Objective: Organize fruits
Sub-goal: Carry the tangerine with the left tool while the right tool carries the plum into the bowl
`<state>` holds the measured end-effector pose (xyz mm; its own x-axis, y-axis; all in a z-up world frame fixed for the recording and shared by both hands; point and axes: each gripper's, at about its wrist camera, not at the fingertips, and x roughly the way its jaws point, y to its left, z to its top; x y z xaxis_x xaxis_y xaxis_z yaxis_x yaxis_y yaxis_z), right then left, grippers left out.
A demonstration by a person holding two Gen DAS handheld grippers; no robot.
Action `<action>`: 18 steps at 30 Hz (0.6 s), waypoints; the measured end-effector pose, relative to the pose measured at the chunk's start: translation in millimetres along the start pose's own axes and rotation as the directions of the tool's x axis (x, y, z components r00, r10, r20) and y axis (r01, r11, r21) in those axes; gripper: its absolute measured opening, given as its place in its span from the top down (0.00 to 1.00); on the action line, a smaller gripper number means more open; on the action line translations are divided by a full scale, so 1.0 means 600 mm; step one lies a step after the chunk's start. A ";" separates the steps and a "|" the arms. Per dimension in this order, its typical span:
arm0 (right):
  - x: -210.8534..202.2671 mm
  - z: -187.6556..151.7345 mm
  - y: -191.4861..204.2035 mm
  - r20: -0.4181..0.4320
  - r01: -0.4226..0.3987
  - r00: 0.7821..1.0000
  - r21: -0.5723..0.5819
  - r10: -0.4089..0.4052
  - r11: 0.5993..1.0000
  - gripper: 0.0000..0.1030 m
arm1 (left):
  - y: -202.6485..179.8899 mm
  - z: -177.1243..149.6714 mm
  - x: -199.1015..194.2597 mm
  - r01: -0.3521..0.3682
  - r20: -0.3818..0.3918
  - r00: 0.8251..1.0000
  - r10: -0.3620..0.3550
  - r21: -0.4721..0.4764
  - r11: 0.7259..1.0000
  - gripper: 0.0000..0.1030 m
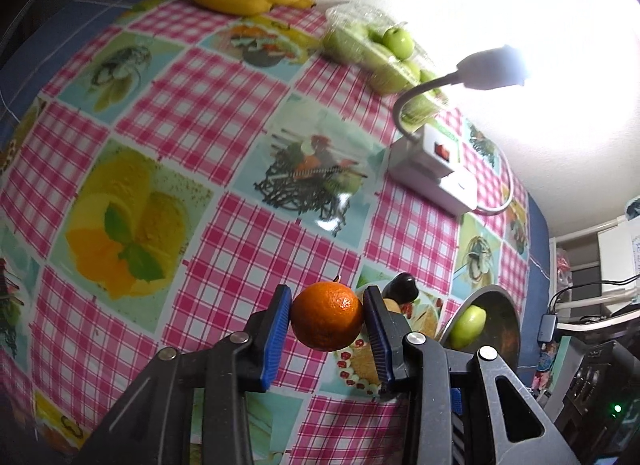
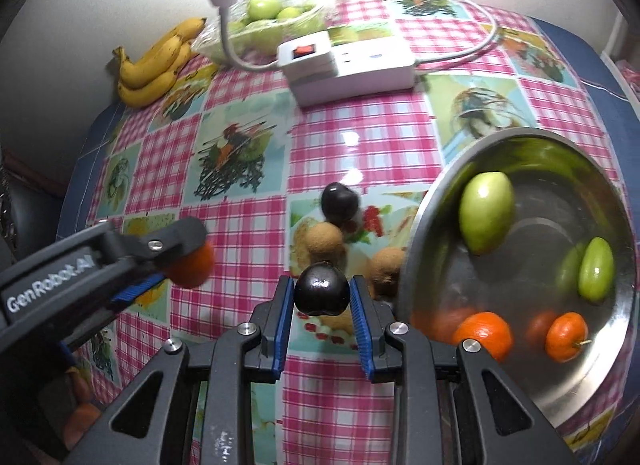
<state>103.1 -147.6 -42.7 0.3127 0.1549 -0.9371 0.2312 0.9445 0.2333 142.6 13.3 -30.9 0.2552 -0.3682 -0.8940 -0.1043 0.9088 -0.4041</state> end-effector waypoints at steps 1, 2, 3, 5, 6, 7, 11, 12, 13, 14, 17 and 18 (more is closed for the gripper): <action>-0.004 0.000 -0.006 0.003 0.006 1.000 0.006 -0.006 1.000 0.71 | -0.002 0.000 -0.004 0.001 0.008 1.000 -0.002 0.003 1.000 0.62; -0.009 0.001 -0.013 0.008 0.016 1.000 0.015 -0.016 1.000 0.71 | -0.002 -0.001 -0.009 0.002 0.012 1.000 -0.002 0.006 1.000 0.62; -0.013 0.001 -0.020 0.013 0.021 1.000 0.023 -0.021 1.000 0.71 | -0.004 -0.002 -0.012 0.002 0.017 1.000 -0.002 0.009 1.000 0.62; -0.023 0.001 -0.034 0.024 0.025 0.999 0.045 -0.026 0.999 0.71 | -0.009 -0.003 -0.014 0.000 0.024 1.000 -0.001 0.017 1.000 0.62; -0.026 0.002 -0.041 0.030 0.026 0.999 0.055 -0.027 0.998 0.71 | -0.013 -0.005 -0.013 -0.001 0.026 1.000 0.000 0.021 1.000 0.62; -0.030 0.001 -0.049 0.034 0.025 0.999 0.066 -0.028 0.998 0.71 | -0.017 -0.006 -0.014 -0.001 0.027 1.000 0.000 0.029 1.000 0.62; -0.040 0.004 -0.091 0.042 0.038 0.998 0.126 -0.043 0.991 0.71 | -0.036 -0.014 -0.013 -0.004 0.028 1.000 0.003 0.063 0.998 0.62; -0.042 0.004 -0.101 0.043 0.039 0.998 0.139 -0.045 0.990 0.71 | -0.041 -0.017 -0.013 -0.005 0.028 1.000 0.003 0.074 0.997 0.62; -0.045 0.003 -0.110 0.044 0.038 0.998 0.151 -0.045 0.988 0.71 | -0.048 -0.020 -0.012 -0.004 0.027 1.000 0.002 0.084 0.996 0.62; -0.047 0.003 -0.121 0.044 0.039 0.998 0.167 -0.047 0.985 0.71 | -0.054 -0.023 -0.012 -0.003 0.025 1.000 0.001 0.094 0.996 0.62; -0.053 0.003 -0.146 0.049 0.054 0.997 0.202 -0.065 0.978 0.71 | -0.077 -0.034 -0.008 -0.001 0.019 1.000 -0.001 0.133 0.991 0.62; -0.055 0.003 -0.154 0.050 0.056 0.996 0.212 -0.068 0.976 0.71 | -0.083 -0.037 -0.007 0.000 0.017 1.000 -0.002 0.142 0.990 0.62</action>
<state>72.9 -240.8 -32.8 0.3419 0.0753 -0.9367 0.4385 0.8688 0.2299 125.4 -35.0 -11.5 0.2721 -0.3667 -0.8897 0.0333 0.9276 -0.3722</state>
